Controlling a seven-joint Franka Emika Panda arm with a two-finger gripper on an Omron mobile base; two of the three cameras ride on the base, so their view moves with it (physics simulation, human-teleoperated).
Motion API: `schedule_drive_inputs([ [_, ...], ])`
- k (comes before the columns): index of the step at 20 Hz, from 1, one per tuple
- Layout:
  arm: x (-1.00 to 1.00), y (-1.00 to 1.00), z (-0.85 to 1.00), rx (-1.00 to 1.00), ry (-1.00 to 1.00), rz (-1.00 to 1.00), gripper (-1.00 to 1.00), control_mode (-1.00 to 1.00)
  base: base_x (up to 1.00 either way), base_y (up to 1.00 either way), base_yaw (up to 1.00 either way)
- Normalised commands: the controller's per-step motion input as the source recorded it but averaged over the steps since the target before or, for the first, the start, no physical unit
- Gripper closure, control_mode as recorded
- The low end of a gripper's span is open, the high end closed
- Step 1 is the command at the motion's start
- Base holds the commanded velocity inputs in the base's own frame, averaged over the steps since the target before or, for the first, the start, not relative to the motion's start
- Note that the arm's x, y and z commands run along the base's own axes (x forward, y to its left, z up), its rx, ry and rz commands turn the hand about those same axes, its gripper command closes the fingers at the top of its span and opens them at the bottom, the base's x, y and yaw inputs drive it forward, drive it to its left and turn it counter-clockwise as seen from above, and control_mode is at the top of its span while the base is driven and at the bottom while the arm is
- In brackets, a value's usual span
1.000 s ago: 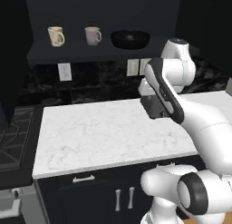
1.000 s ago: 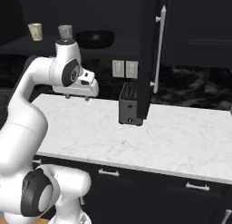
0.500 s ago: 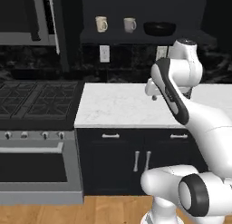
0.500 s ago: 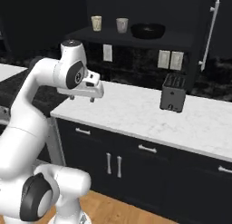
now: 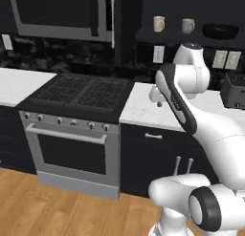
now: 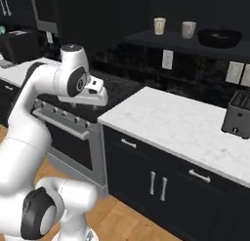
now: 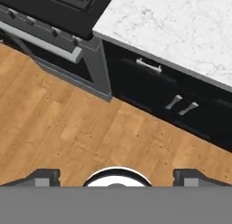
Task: Gather all objects into one cabinet and sort the glasses and bowls to opposite sides.
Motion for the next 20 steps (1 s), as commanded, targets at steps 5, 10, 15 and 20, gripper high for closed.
schedule_drive_inputs([
  [5,0.0,0.0,0.0,0.0,0.0,0.0,-1.0,1.0,0.22,0.53,0.7],
  [10,0.0,0.0,0.0,0.0,0.0,0.0,-1.0,1.0,0.56,0.49,0.66],
  [15,0.0,0.0,0.0,0.0,0.0,0.0,-1.0,1.0,1.0,0.66,0.37],
  [20,0.0,0.0,0.0,0.0,0.0,0.0,-1.0,1.0,1.0,0.87,0.26],
])
